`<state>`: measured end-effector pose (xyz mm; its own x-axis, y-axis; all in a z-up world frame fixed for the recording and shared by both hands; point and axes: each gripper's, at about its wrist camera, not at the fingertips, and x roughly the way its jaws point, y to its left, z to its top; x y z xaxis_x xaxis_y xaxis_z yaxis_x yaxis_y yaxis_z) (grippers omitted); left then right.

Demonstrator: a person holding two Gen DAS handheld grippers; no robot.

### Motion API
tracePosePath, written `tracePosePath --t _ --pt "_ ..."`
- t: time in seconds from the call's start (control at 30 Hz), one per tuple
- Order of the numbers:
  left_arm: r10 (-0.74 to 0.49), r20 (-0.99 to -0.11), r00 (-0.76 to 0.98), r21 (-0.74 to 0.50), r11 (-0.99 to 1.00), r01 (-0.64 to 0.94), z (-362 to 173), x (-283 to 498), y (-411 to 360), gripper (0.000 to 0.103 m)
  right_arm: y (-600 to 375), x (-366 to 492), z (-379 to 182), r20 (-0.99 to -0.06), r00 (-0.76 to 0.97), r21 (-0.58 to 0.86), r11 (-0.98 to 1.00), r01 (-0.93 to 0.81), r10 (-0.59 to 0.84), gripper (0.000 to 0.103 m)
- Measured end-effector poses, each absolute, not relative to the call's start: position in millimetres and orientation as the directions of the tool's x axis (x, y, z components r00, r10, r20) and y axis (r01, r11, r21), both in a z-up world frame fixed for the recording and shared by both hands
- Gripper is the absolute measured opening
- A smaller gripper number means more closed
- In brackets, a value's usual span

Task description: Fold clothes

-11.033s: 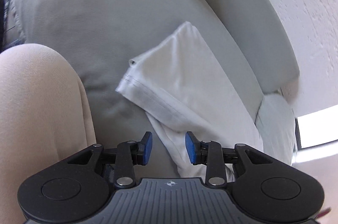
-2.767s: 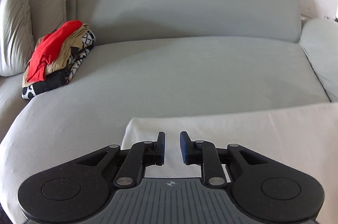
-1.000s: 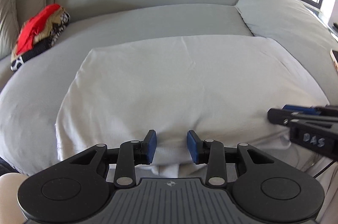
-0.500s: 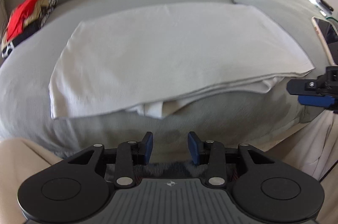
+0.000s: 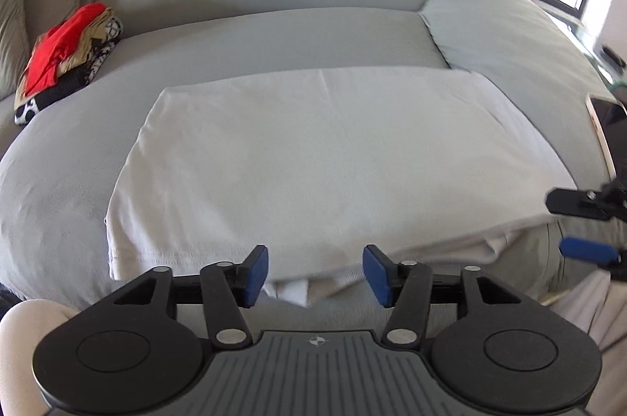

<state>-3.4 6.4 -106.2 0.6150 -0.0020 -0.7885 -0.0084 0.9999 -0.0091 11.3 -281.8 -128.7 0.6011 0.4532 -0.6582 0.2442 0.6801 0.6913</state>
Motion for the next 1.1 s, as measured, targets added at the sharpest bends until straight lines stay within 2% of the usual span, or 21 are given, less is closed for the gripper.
tracePosePath --t 0.1,0.17,0.33,0.6,0.8,0.87,0.9,1.1 --pt "-0.016 -0.794 0.607 -0.038 0.999 -0.024 -106.3 7.4 8.4 0.055 -298.0 17.3 -134.8 -0.616 0.620 0.755 0.588 0.290 0.486 0.073" --pt "-0.031 -0.802 0.596 -0.060 0.998 -0.029 -109.5 12.2 9.4 0.052 -300.5 22.0 -142.1 -0.601 0.612 0.782 0.535 0.319 0.514 0.068" --pt "-0.016 -0.820 0.572 -0.055 0.997 -0.051 -123.3 18.7 13.9 0.051 -295.7 25.1 -172.6 -0.546 0.568 0.838 0.389 0.382 0.616 0.064" --pt "-0.016 -0.818 0.575 -0.043 0.999 -0.033 -125.0 19.0 14.4 0.054 -286.1 32.2 -199.5 -0.432 0.620 0.900 0.269 0.343 0.655 0.062" --pt "-0.020 -0.817 0.576 -0.047 0.998 -0.032 -125.4 20.4 16.5 0.056 -289.0 36.8 -211.8 -0.360 0.672 0.929 0.186 0.319 0.647 0.059" --pt "-0.019 -0.817 0.576 -0.045 0.998 -0.031 -125.3 20.8 16.8 0.056 -290.6 38.7 -215.5 -0.345 0.698 0.934 0.159 0.319 0.628 0.048" --pt "-0.019 -0.817 0.576 -0.044 0.999 -0.030 -125.3 20.8 16.7 0.056 -290.3 40.1 -217.0 -0.339 0.709 0.937 0.151 0.316 0.618 0.047" --pt "-0.025 -0.817 0.576 -0.047 0.999 -0.024 -125.9 21.0 18.2 0.057 -290.7 53.2 -222.7 -0.322 0.756 0.943 0.118 0.312 0.569 0.046"
